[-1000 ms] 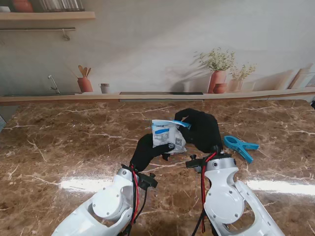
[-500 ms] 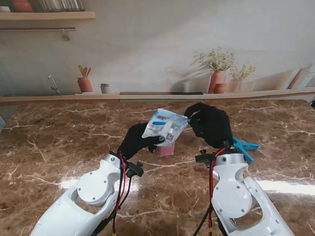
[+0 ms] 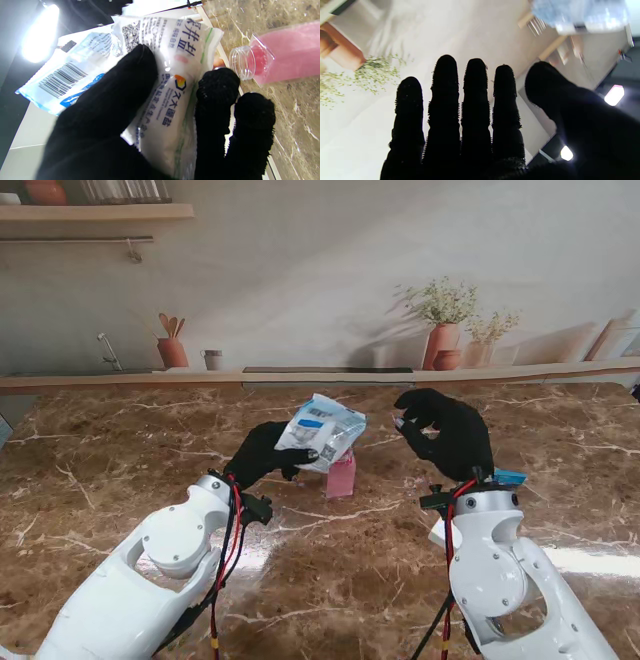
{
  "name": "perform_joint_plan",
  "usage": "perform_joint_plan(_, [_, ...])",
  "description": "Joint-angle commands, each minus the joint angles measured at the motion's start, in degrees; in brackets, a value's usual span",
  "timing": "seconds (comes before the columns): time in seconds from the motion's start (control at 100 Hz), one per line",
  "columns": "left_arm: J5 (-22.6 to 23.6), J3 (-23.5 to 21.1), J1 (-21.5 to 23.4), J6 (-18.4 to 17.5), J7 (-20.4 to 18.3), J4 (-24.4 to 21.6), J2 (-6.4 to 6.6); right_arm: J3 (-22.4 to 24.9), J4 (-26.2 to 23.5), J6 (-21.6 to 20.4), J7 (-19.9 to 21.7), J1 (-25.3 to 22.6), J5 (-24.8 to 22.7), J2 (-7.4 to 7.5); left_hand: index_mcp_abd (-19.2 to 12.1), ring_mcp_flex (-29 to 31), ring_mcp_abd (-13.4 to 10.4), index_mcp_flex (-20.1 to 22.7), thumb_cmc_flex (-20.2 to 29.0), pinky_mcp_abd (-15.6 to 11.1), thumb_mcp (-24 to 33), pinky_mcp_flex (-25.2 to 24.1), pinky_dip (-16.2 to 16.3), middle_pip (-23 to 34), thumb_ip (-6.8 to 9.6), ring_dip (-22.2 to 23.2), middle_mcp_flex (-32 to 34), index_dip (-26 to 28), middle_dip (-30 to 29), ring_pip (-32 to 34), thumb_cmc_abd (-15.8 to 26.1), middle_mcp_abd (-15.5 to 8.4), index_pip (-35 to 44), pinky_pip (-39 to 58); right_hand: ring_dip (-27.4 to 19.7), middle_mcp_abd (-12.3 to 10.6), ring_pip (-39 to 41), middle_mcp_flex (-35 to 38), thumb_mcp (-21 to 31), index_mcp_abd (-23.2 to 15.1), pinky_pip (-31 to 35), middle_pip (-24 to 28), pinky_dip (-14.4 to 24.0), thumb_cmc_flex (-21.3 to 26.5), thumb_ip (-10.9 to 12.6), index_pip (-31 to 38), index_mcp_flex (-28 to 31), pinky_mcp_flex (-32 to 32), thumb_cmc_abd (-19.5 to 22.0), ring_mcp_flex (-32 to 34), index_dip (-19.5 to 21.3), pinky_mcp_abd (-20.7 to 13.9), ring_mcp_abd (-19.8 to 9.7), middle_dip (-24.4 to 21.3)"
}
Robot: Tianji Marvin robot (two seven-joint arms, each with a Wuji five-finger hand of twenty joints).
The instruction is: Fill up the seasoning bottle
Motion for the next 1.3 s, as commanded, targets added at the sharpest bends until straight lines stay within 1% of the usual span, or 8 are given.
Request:
perform_joint_plan(0.0, [0.6,-0.6,-1.3,0.7,-0.2,-0.1,0.45,0.0,3.0,0.7,0.6,-0.8,0.3,0.68,-9.5,2.5,-1.6,11.4,8.3,1.0,14.6,0.0,1.6,10.8,2.52,0.8,5.5,7.0,3.2,2.0,9.9,-5.1,16.6,2.7,-3.1,0.0,-4.7,-2.4,-2.3,1.0,-5.1,-2.7,-2.5,-3.5,3.9,-5.0,-0.2,-2.5,2.4,-2.7,2.0,-0.3,-0.1,-2.6])
perform_joint_plan(0.1, [1.5,-1.0,-2.4,2.0,-1.2,0.3,0.71,0.2,5.1,1.0,1.4,-0.8,-1.6,1.12,-9.6,2.5,-1.6,11.3,8.3,1.0,14.5,0.0,1.8,10.8,2.52,0.8,5.5,7.3,3.2,2.0,10.0,-5.2,16.6,2.6,-7.7,0.4,-12.0,-6.3,-5.5,1.5,-10.5,-6.4,-5.4,-5.2,4.6,-9.9,-2.3,-5.2,2.8,-6.2,2.5,-1.6,-0.1,-5.7])
perform_joint_plan(0.19, [2.3,-1.3,-3.4,3.4,-2.3,0.7,0.96,0.6,6.6,1.1,2.3,-0.9,-2.7,1.48,-9.7,2.5,-1.5,11.3,8.3,1.0,14.5,-0.1,1.9,10.8,2.55,0.9,5.5,7.4,3.2,1.9,10.0,-5.3,16.5,2.6,-13.4,0.6,-18.4,-10.1,-8.9,2.2,-16.5,-10.7,-9.9,-6.6,4.9,-13.7,-4.7,-7.6,3.5,-10.3,0.7,-3.8,-0.9,-10.1])
perform_joint_plan(0.29, [3.5,-1.7,-4.3,5.1,-3.4,1.1,1.27,1.1,8.0,1.3,4.1,-1.2,-3.9,2.02,-9.7,2.5,-1.5,11.2,8.3,1.0,14.5,-0.1,2.0,10.9,2.56,0.9,5.5,7.6,3.2,1.9,10.0,-5.3,16.5,2.7,-17.8,0.0,-22.2,-14.6,-11.9,2.0,-21.6,-14.3,-14.7,-7.7,5.4,-16.3,-7.1,-9.8,4.2,-14.9,-1.3,-6.5,-2.9,-14.8])
perform_joint_plan(0.38, [4.8,-1.9,-5.2,6.9,-4.2,1.2,1.51,1.3,9.1,1.4,5.9,-1.5,-3.8,2.34,-9.7,2.4,-1.4,11.3,8.2,1.0,14.5,0.0,2.1,10.9,2.55,1.0,5.6,7.7,3.1,1.9,9.9,-5.3,16.5,2.8,-19.8,-0.2,-23.5,-18.5,-13.9,2.3,-25.0,-15.8,-17.6,-8.0,5.7,-18.3,-9.1,-11.8,4.6,-18.4,-3.0,-8.2,-3.8,-17.4])
perform_joint_plan(0.74, [8.9,-1.2,-9.0,10.4,-7.9,3.6,2.45,0.3,14.9,1.9,5.5,-0.4,-2.2,2.20,-9.7,2.3,-1.3,10.9,8.2,0.9,14.6,-0.4,2.3,10.9,2.41,1.1,5.5,7.9,3.0,1.8,9.8,-5.4,16.6,2.6,-21.4,0.0,-24.0,-20.9,-14.8,3.0,-27.4,-15.9,-20.7,-8.8,6.2,-18.7,-10.3,-12.0,5.1,-20.3,-4.0,-13.0,-5.1,-19.3])
perform_joint_plan(0.86, [11.1,-0.9,-10.2,11.0,-8.9,4.7,2.83,0.3,16.0,1.9,6.4,-0.3,-2.4,2.41,-9.7,2.3,-1.3,10.9,8.2,0.9,14.6,-0.4,2.4,11.0,2.39,1.1,5.5,7.9,3.0,1.8,9.8,-5.4,16.7,2.6,-21.7,0.4,-24.3,-22.1,-14.9,2.8,-27.7,-16.0,-21.4,-9.2,6.4,-18.9,-10.8,-12.7,5.6,-21.4,-4.2,-12.6,-4.9,-19.7])
perform_joint_plan(1.29, [19.6,0.6,-15.2,12.8,-13.2,7.0,4.47,-0.3,18.0,1.4,5.6,0.2,-1.6,2.22,-9.8,2.5,-1.2,11.0,8.1,0.9,14.9,-0.2,2.7,11.2,2.29,1.2,5.6,7.8,2.8,2.0,9.6,-5.3,16.8,2.9,-21.5,0.8,-23.7,-22.3,-14.7,2.4,-27.1,-15.5,-21.8,-9.2,6.8,-18.0,-10.4,-13.1,5.7,-21.9,-3.9,-11.6,-4.1,-19.7])
